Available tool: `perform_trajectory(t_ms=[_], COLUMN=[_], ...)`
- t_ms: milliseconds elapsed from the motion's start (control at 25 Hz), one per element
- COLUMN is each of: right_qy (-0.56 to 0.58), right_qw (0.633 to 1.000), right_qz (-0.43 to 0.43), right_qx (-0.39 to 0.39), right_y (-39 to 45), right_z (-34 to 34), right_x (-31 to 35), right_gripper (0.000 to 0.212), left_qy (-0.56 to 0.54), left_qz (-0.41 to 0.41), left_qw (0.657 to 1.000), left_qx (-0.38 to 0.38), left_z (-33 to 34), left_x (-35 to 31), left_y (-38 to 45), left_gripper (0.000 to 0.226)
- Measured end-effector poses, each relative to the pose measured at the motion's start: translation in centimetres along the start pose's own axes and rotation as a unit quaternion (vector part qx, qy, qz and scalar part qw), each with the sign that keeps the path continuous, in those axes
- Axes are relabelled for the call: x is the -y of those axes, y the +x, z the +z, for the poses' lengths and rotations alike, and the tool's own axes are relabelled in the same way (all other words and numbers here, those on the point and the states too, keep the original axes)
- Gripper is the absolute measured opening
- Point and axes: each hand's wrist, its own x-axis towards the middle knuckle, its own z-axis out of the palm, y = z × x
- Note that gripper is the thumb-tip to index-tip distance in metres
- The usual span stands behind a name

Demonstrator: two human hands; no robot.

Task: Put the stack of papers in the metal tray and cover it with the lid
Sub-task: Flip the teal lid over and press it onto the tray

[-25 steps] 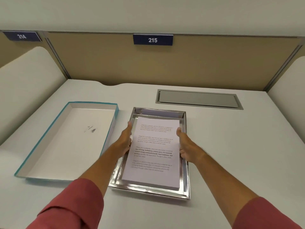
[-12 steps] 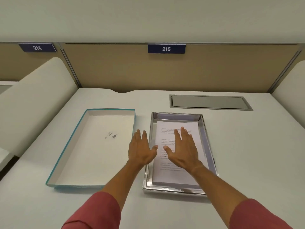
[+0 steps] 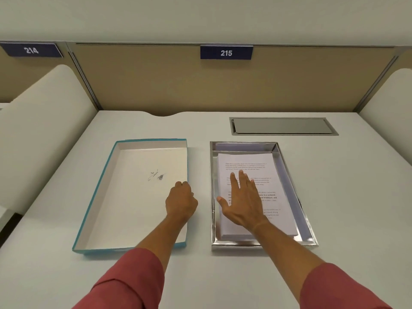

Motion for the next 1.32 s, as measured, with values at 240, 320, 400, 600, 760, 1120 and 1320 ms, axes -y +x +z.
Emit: perform_trajectory(t_ms=[240, 320, 400, 600, 760, 1120, 1320], right_qy=[0.056, 0.081, 0.110, 0.281, 0.417, 0.590, 0.631], right_qw=[0.998, 0.997, 0.994, 0.959, 0.906, 0.776, 0.753], right_qz=[0.013, 0.012, 0.009, 0.025, 0.069, 0.148, 0.152], right_qx=[-0.004, -0.012, -0.013, -0.029, 0.029, 0.170, 0.109], right_y=[0.6, 1.0, 1.4, 2.9, 4.1, 4.9, 5.4], right_z=[-0.8, -1.6, -2.7, -5.4, -7.0, -7.6, -8.3], right_x=[-0.2, 0.2, 0.6, 2.7, 3.7, 4.9, 3.6], right_gripper=[0.084, 0.080, 0.076, 0.055, 0.045, 0.035, 0.030], left_qy=[-0.074, -0.132, -0.173, -0.339, -0.502, -0.704, -0.703], left_qz=[-0.017, -0.023, -0.036, -0.070, -0.100, -0.053, -0.073], left_qw=[0.997, 0.989, 0.979, 0.927, 0.848, 0.708, 0.707], left_qx=[-0.033, -0.059, -0.098, -0.146, -0.140, 0.010, 0.029], left_z=[-3.7, -6.6, -10.0, -17.8, -22.8, -28.6, -26.5], left_x=[-0.9, -1.3, -1.6, -1.7, -1.0, -0.7, 0.2], left_y=[0.7, 1.4, 2.3, 2.9, 1.6, -2.1, -1.3], left_gripper=[0.014, 0.027, 0.024, 0.012, 0.018, 0.018, 0.021])
